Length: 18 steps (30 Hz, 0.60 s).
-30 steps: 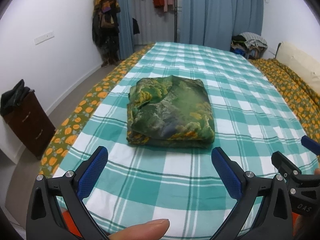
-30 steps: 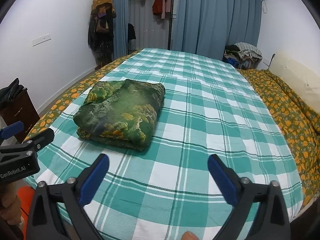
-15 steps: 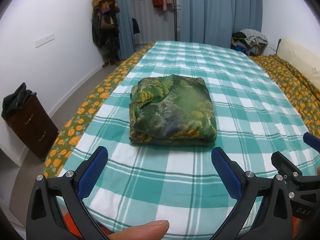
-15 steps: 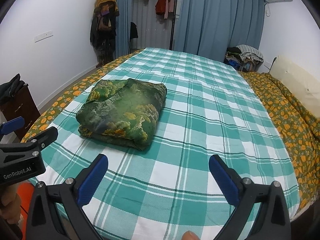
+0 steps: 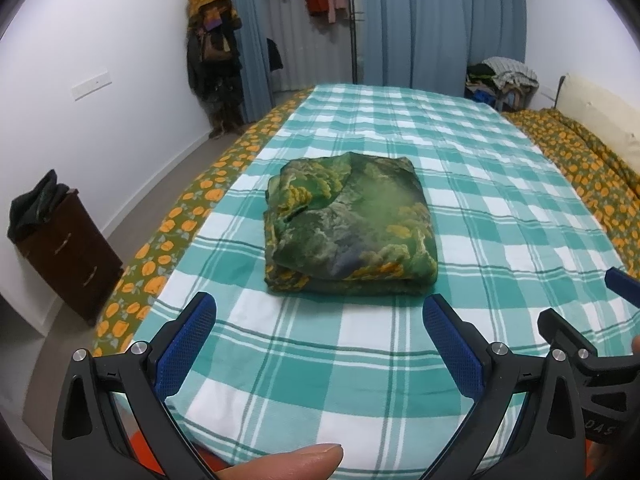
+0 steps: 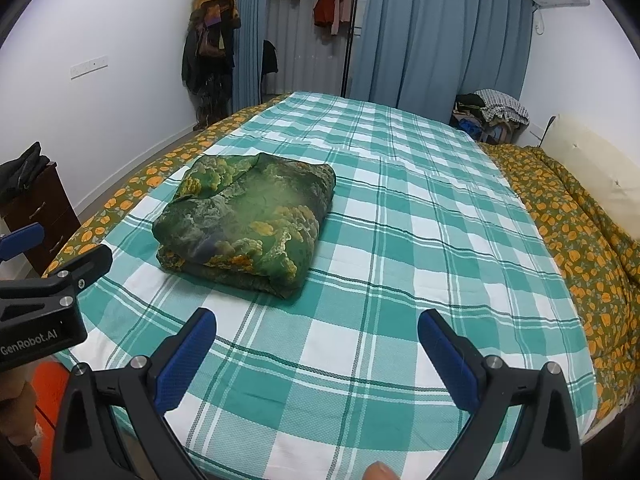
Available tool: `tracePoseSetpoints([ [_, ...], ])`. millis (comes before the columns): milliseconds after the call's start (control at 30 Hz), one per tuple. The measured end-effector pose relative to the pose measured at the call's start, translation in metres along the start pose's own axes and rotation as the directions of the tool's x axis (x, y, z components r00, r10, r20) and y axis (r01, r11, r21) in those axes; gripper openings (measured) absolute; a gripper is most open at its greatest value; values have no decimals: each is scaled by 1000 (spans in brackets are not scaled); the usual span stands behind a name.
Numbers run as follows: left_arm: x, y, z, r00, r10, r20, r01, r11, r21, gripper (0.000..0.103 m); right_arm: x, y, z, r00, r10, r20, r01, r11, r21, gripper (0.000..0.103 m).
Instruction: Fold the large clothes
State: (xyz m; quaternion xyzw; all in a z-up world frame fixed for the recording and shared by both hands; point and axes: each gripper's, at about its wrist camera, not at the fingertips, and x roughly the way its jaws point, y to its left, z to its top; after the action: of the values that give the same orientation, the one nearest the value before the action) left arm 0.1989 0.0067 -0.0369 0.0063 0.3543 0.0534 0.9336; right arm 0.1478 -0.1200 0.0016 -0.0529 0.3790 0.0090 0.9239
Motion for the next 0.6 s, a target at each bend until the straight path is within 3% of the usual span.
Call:
tracePoseSetpoints([
  [600, 5, 0, 1, 1000, 4, -13, -4, 1000, -2, 102, 5, -5, -3, 1000, 2, -12, -2, 1000, -6, 102],
])
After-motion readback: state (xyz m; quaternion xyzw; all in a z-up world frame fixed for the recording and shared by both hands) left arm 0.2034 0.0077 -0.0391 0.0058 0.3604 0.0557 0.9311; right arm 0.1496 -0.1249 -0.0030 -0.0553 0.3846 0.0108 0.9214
